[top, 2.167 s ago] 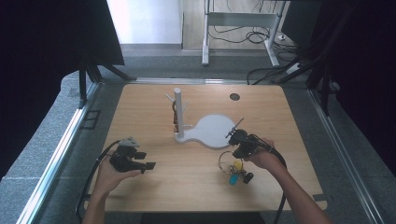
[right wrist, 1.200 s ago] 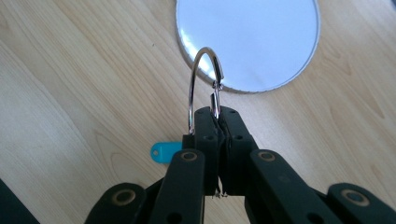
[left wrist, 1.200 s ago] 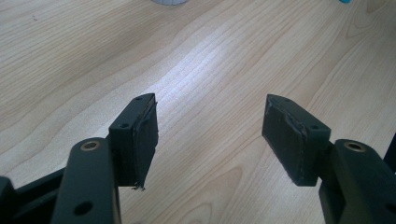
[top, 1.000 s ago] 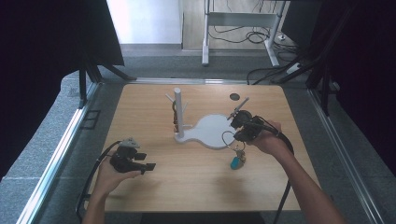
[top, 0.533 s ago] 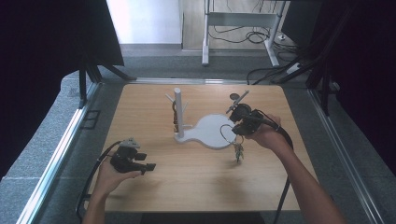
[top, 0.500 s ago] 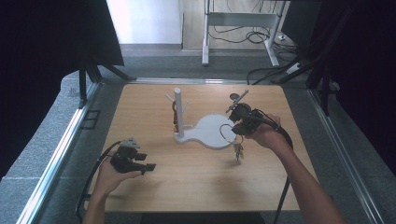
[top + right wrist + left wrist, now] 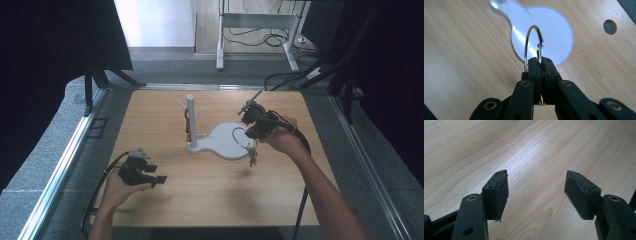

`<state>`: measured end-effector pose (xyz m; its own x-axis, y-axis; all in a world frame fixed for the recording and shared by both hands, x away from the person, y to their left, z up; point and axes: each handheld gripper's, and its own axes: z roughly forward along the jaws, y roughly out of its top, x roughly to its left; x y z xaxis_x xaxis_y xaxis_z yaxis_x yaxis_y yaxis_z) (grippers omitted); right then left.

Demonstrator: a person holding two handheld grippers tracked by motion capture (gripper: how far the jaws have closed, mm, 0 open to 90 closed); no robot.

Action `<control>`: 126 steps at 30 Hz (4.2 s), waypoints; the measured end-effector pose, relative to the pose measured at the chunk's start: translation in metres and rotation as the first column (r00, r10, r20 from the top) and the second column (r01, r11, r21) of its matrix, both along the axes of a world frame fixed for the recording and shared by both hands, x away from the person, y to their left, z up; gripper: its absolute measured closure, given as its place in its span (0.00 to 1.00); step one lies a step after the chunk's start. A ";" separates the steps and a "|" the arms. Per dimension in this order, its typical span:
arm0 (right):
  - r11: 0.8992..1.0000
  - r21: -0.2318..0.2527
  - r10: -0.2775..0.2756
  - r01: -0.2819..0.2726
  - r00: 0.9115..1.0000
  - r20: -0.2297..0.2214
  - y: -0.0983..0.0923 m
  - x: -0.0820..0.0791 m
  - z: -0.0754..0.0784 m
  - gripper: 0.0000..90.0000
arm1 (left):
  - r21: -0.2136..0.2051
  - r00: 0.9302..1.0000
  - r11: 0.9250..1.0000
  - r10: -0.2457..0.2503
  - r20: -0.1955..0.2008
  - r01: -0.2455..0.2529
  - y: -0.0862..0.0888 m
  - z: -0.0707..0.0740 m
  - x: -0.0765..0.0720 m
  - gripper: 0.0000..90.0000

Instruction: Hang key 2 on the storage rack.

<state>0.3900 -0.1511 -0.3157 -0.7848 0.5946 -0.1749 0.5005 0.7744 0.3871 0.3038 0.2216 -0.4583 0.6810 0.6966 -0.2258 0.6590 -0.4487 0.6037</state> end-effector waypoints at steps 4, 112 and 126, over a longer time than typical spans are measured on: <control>1.000 0.004 0.005 -0.005 1.000 0.000 0.004 0.002 0.002 0.97 | 0.001 1.000 1.000 -0.001 -0.001 0.001 0.000 0.000 0.000 0.40; 1.000 0.005 0.017 -0.017 1.000 0.004 0.101 0.093 0.012 0.97 | -0.066 1.000 0.998 0.002 0.013 -0.001 0.014 0.007 -0.002 0.40; 0.999 0.016 0.039 -0.040 0.999 0.011 0.114 0.089 0.010 0.97 | -0.067 1.000 0.998 0.002 0.018 0.000 0.014 0.008 -0.002 0.40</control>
<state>0.4793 -0.0369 -0.3059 -0.8058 0.5659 -0.1743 0.4653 0.7872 0.4048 0.3014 0.2353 -0.4505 0.6847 0.6810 -0.2597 0.6482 -0.4061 0.6441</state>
